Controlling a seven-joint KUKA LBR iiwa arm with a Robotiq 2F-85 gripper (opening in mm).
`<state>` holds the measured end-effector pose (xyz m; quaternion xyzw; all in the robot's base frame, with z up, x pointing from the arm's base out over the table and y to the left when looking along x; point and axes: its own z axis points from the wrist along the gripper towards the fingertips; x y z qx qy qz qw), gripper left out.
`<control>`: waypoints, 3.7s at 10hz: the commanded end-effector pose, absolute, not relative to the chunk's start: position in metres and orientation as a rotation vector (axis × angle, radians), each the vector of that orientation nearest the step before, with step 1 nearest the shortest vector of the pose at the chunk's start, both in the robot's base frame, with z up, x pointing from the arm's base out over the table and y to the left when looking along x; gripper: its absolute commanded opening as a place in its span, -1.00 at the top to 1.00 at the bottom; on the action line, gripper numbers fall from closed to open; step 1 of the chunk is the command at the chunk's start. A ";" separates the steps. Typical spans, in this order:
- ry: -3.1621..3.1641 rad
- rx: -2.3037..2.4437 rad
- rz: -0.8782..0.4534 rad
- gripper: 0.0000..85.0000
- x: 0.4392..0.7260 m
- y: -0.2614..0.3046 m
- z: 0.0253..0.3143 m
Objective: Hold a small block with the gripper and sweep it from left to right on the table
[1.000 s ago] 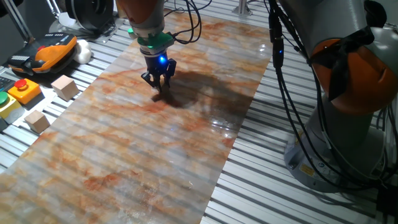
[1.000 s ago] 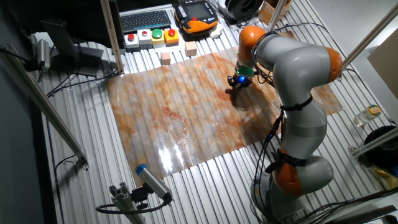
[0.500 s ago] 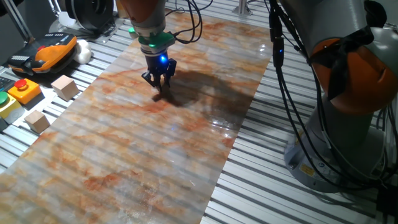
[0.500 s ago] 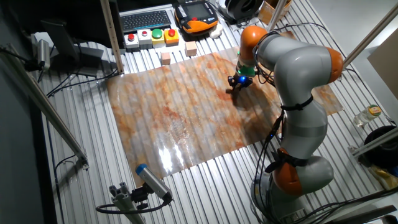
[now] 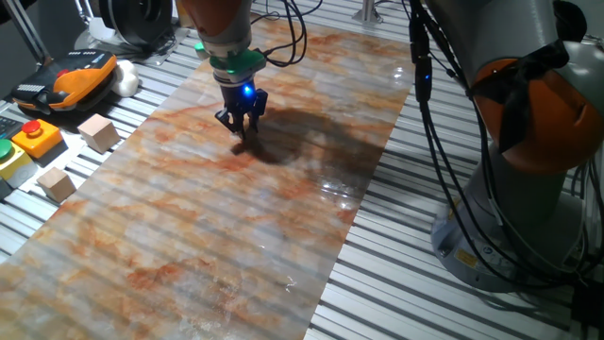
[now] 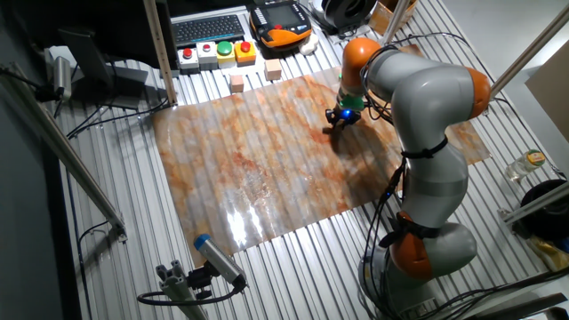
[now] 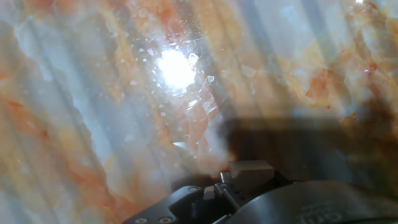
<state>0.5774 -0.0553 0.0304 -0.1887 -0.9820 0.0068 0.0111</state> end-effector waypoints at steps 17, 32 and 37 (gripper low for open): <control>-3.049 -0.605 0.013 1.00 0.583 -0.043 0.033; -3.044 -0.626 0.024 1.00 0.587 -0.028 0.032; -3.038 -0.634 0.023 1.00 0.589 -0.024 0.033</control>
